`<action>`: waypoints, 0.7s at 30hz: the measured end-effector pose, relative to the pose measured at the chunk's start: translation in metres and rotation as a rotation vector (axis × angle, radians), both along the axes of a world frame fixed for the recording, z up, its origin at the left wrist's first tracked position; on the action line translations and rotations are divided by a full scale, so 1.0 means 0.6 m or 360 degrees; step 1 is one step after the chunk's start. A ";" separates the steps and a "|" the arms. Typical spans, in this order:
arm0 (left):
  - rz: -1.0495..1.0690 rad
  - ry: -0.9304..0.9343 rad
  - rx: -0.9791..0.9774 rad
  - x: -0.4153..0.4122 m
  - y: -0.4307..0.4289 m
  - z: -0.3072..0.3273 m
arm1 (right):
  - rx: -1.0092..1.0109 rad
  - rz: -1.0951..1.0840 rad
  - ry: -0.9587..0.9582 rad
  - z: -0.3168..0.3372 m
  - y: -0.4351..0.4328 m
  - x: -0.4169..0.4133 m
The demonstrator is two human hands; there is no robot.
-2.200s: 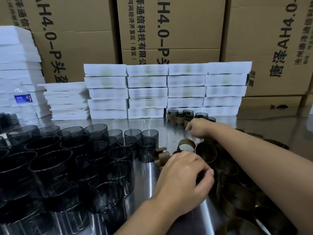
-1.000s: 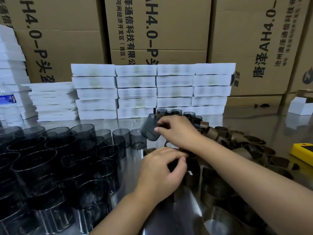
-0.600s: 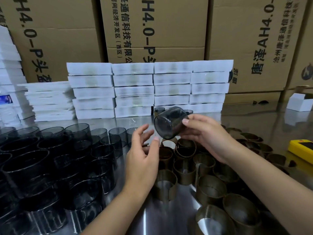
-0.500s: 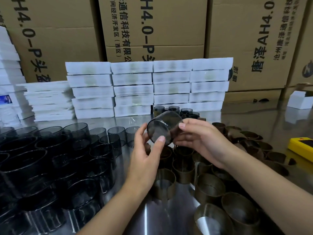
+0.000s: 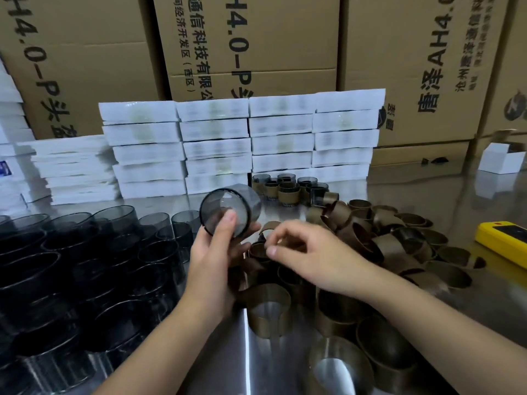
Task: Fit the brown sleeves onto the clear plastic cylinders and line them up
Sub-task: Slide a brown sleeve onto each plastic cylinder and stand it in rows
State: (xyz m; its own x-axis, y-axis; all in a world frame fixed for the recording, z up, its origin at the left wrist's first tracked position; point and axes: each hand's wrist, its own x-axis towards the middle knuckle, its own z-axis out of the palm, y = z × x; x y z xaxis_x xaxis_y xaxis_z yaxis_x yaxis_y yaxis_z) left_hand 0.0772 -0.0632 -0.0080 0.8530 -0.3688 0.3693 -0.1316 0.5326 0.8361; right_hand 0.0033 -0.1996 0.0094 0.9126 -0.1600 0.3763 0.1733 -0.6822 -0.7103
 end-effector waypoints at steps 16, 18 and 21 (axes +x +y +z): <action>0.0193 0.0187 -0.0111 0.009 0.004 0.006 | -0.0503 -0.0043 -0.0050 -0.015 -0.001 0.005; 0.0154 0.0260 -0.0157 0.009 0.005 0.008 | -0.0327 -0.0165 -0.0215 -0.009 0.000 0.003; 0.0008 0.0369 -0.0246 0.009 0.008 0.009 | -0.0114 -0.0294 -0.0411 -0.006 -0.003 0.003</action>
State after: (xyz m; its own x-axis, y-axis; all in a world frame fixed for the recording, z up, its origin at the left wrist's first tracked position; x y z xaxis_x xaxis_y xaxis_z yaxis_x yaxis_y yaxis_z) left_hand 0.0825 -0.0587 -0.0023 0.9229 -0.3191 0.2154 0.0511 0.6561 0.7530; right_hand 0.0052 -0.2013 0.0056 0.7432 -0.2789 0.6081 0.2101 -0.7657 -0.6079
